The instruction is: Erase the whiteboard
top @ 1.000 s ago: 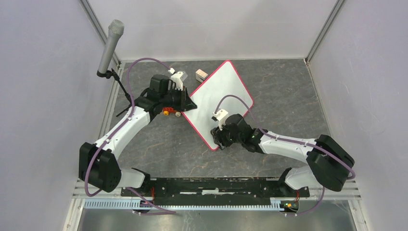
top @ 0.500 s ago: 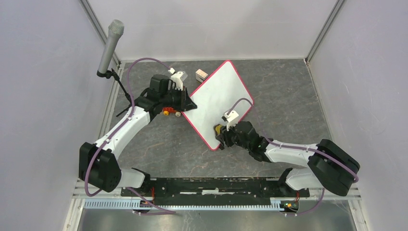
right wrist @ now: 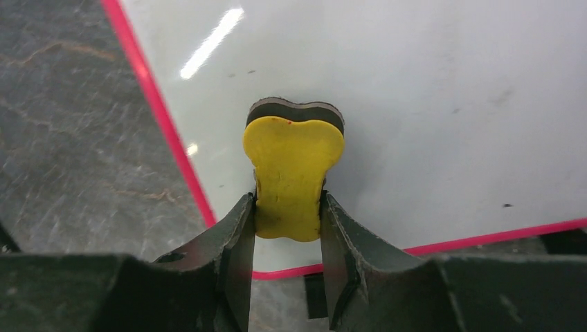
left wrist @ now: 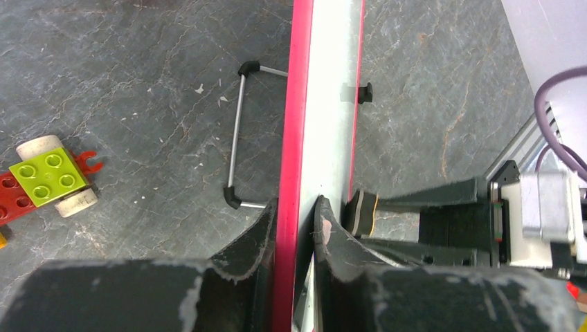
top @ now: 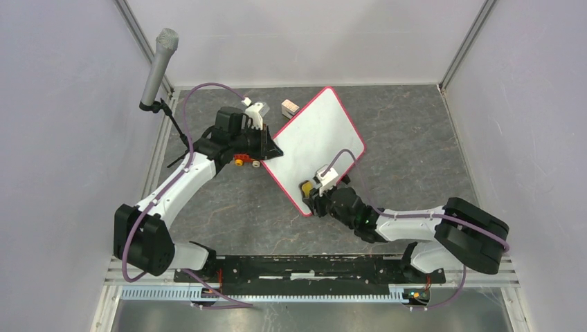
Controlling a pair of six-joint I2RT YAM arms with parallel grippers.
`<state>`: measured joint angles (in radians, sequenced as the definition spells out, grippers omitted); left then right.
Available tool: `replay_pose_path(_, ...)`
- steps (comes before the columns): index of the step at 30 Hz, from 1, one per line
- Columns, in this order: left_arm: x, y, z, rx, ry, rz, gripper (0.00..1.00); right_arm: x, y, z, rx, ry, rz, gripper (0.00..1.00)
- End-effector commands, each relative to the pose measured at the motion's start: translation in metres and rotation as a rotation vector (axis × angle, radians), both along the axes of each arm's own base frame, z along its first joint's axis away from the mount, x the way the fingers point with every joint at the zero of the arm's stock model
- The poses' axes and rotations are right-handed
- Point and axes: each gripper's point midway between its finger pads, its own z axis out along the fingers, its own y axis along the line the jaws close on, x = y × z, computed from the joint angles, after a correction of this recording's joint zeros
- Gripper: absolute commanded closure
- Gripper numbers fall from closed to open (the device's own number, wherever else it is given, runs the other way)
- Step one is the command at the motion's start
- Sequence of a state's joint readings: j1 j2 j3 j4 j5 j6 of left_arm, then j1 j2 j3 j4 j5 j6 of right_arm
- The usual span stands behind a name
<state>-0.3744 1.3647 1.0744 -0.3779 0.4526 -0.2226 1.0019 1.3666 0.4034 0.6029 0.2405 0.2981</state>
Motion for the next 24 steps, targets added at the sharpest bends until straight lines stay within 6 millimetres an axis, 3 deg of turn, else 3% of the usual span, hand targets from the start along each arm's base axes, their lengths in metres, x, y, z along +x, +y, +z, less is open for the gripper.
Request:
replay_pose_path(1, -0.028, 0.103, -0.096, 0.567, 0.172, 0.125, 0.98, -0.028, 0.026, -0.009, 0.013, 0.046, 0.096, 0.77)
replay_pose_path(3, -0.029, 0.104, -0.097, 0.577, 0.177, 0.132, 0.98, -0.023, 0.025, -0.002, 0.021, 0.051, 0.071, 0.76)
replay_pose_path(7, -0.033, 0.102, -0.093, 0.562, 0.181, 0.154, 0.98, 0.003, 0.008, 0.029, 0.044, 0.021, -0.010, 0.74)
replay_pose_path(10, -0.033, 0.114, -0.084, 0.605, 0.169, 0.213, 0.98, 0.027, -0.028, 0.043, 0.048, 0.012, -0.120, 0.74)
replay_pose_path(12, -0.038, 0.122, -0.082, 0.633, 0.172, 0.234, 0.98, 0.042, -0.064, 0.047, 0.035, 0.003, -0.232, 0.73)
replay_pose_path(15, -0.045, 0.129, -0.083, 0.643, 0.171, 0.262, 0.98, 0.052, -0.109, 0.041, -0.037, -0.002, -0.357, 0.69)
replay_pose_path(18, -0.045, 0.133, -0.081, 0.650, 0.165, 0.293, 0.98, 0.053, -0.150, 0.022, -0.139, 0.037, -0.456, 0.69)
replay_pose_path(24, -0.044, 0.136, -0.083, 0.664, 0.174, 0.314, 0.97, 0.041, -0.205, -0.010, -0.214, 0.162, -0.599, 0.71)
